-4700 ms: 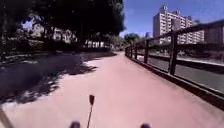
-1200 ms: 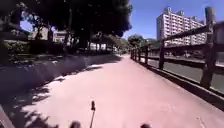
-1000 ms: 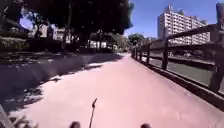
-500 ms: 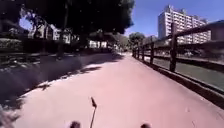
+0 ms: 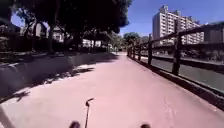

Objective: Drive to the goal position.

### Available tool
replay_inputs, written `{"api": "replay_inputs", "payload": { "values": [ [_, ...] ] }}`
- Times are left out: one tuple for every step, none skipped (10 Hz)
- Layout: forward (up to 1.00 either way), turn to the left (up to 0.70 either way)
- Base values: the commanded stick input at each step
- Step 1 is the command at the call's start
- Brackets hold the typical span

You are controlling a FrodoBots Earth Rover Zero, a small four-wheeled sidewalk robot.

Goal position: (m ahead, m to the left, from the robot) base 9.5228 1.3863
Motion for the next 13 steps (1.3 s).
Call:
{"api": "replay_inputs", "payload": {
  "values": [
    [0.85, 0.0],
    [0.85, 0.0],
    [0.85, 0.0],
    [0.85, -0.03],
    [0.85, -0.29],
    [0.85, -0.34],
    [0.85, -0.34],
    [0.85, -0.08],
    [0.85, 0.0],
    [0.85, 0.0],
    [0.85, 0.0],
    [0.85, 0.0],
    [0.85, 0.0]
  ]
}}
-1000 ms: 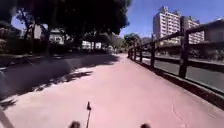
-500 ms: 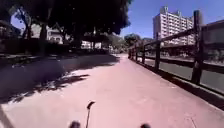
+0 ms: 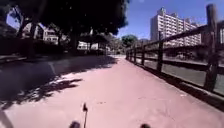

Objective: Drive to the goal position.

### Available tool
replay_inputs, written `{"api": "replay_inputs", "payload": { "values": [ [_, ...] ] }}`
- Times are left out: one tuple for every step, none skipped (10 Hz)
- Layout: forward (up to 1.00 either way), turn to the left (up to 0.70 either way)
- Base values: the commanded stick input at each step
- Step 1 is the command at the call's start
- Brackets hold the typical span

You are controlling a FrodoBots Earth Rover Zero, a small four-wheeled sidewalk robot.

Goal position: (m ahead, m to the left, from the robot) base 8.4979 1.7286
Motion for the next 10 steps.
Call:
{"api": "replay_inputs", "payload": {
  "values": [
    [0.85, 0.0],
    [0.85, 0.0],
    [0.85, 0.0],
    [0.85, 0.0],
    [0.85, 0.0],
    [0.85, 0.0],
    [0.85, 0.0],
    [0.85, 0.0],
    [0.85, 0.0],
    [0.85, 0.0]
  ]
}}
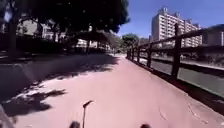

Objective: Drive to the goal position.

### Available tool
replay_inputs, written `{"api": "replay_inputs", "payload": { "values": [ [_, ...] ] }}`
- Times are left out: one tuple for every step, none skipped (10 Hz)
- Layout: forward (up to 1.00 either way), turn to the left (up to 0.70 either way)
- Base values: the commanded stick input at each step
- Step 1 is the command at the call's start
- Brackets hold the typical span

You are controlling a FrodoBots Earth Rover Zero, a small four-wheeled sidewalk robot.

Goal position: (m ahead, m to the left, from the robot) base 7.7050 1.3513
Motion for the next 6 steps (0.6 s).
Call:
{"api": "replay_inputs", "payload": {
  "values": [
    [0.85, 0.0],
    [0.85, 0.0],
    [0.85, 0.0],
    [0.85, 0.0],
    [0.85, 0.0],
    [0.85, 0.0]
  ]
}}
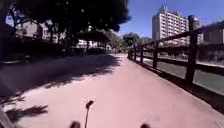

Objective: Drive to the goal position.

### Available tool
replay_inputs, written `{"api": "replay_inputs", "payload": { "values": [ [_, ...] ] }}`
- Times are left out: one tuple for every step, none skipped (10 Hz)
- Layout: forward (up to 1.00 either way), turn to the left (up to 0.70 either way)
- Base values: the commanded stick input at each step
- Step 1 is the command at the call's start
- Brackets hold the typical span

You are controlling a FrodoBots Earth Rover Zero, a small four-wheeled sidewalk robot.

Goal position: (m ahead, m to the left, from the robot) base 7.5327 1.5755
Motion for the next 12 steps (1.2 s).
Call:
{"api": "replay_inputs", "payload": {
  "values": [
    [0.85, 0.0],
    [0.85, 0.0],
    [0.85, 0.0],
    [0.85, 0.0],
    [0.85, 0.0],
    [0.85, 0.0],
    [0.85, 0.0],
    [0.85, 0.0],
    [0.85, 0.0],
    [0.85, 0.0],
    [0.85, 0.0],
    [0.85, 0.0]
  ]
}}
